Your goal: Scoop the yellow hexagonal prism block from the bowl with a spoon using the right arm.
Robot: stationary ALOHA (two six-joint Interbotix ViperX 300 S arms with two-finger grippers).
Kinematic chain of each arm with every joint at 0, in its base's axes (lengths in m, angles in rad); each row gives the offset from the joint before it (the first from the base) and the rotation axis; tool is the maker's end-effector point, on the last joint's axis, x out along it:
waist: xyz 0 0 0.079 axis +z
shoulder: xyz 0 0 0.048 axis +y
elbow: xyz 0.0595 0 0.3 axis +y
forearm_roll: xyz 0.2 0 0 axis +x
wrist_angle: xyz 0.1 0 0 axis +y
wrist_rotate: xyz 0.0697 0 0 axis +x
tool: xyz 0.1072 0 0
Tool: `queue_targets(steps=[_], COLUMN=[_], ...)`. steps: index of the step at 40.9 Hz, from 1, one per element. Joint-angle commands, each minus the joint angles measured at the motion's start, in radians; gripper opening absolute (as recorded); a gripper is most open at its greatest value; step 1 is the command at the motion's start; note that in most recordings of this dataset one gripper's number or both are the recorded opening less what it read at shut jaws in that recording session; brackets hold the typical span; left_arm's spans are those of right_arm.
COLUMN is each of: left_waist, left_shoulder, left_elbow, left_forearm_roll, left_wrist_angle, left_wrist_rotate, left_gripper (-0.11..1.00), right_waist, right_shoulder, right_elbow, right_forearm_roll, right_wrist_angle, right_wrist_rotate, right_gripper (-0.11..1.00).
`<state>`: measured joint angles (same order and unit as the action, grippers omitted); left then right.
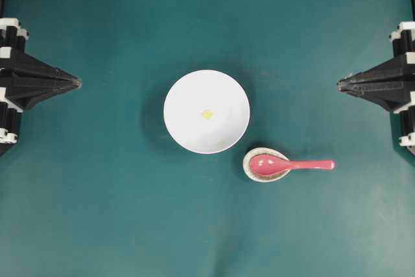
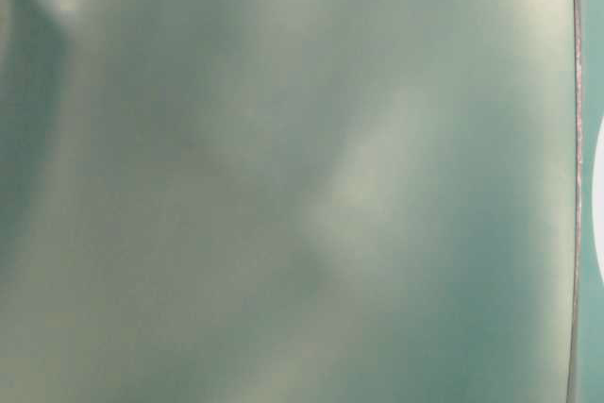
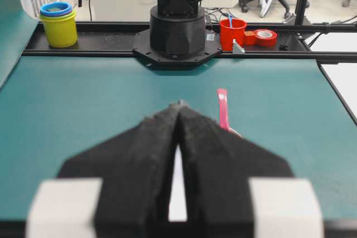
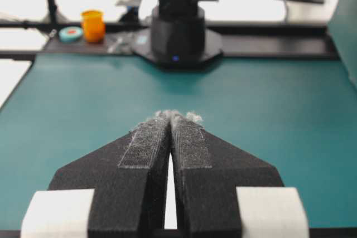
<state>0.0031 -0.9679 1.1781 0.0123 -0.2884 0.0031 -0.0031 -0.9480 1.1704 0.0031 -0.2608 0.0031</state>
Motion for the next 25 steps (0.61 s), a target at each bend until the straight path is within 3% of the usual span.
queue_targets(steps=[1,22,25], left_waist=[0.006,0.008,0.008], left_shoulder=[0.005,0.008,0.006], left_elbow=[-0.028,-0.028,-0.028], left_forearm_roll=[0.003,0.003,0.003], left_wrist_angle=[-0.009,-0.012,-0.012], left_wrist_rotate=[0.002,0.002,0.002], left_gripper=[-0.01,-0.01,-0.01], right_waist=[-0.002,0.000,-0.002], right_shoulder=[0.008,0.020,0.026], right_elbow=[-0.012,-0.012,-0.014], right_forearm_roll=[0.005,0.009,0.011], right_wrist_angle=[0.000,0.032,0.037], right_wrist_rotate=[0.002,0.006,0.008], right_gripper=[-0.01,0.00,0.11])
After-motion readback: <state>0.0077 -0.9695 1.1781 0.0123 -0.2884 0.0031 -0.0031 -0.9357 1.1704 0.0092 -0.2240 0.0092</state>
